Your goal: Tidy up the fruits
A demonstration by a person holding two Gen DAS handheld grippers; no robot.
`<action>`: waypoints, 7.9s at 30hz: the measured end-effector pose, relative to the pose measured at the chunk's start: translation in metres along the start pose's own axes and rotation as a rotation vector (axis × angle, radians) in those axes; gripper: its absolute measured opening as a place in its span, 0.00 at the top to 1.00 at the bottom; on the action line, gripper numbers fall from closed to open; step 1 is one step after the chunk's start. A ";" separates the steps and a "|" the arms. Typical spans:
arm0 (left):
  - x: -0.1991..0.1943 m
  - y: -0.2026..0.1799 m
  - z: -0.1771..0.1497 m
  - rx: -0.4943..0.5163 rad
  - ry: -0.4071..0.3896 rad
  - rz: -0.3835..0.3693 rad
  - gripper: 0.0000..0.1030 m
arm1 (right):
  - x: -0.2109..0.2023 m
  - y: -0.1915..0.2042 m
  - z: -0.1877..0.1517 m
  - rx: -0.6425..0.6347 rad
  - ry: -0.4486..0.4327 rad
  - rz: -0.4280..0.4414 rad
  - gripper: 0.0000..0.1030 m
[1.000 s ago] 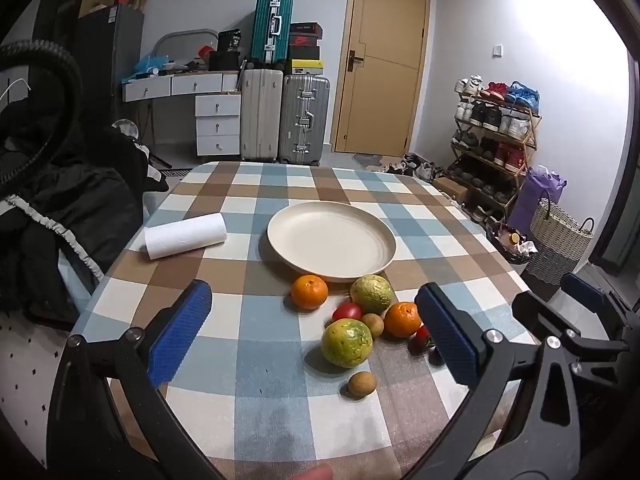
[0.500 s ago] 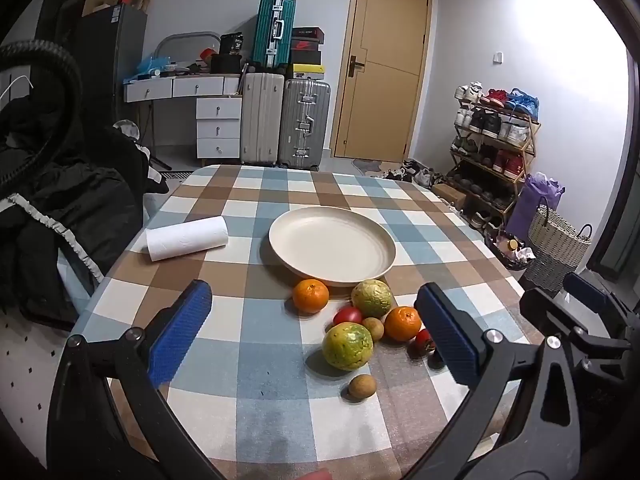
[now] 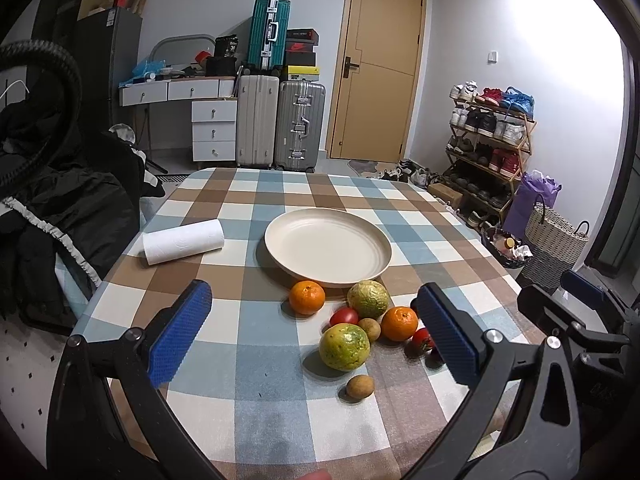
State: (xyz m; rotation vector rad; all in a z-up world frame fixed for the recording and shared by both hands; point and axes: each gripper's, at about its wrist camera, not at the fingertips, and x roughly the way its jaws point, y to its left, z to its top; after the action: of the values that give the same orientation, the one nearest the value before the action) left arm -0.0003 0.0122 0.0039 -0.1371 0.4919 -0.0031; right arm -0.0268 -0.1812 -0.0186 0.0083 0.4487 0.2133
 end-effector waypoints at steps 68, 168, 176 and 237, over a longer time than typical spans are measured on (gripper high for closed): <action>0.144 -0.011 -0.042 0.022 0.360 -0.201 0.26 | 0.094 -0.036 -0.030 0.091 0.133 0.092 0.00; 0.328 0.037 0.101 -0.145 0.349 -0.226 0.56 | 0.342 -0.021 0.106 0.251 0.428 0.474 0.52; 0.366 0.044 0.085 -0.188 0.398 -0.242 0.56 | 0.377 -0.024 0.086 0.310 0.528 0.466 0.52; 0.046 -0.005 0.011 -0.014 0.078 -0.097 0.01 | 0.023 -0.025 0.022 0.070 -0.092 0.147 0.00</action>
State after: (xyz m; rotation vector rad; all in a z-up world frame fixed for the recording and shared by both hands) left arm 0.0455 0.0073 -0.0073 -0.1744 0.5630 -0.1000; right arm 0.0079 -0.1998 -0.0098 0.1194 0.3637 0.3405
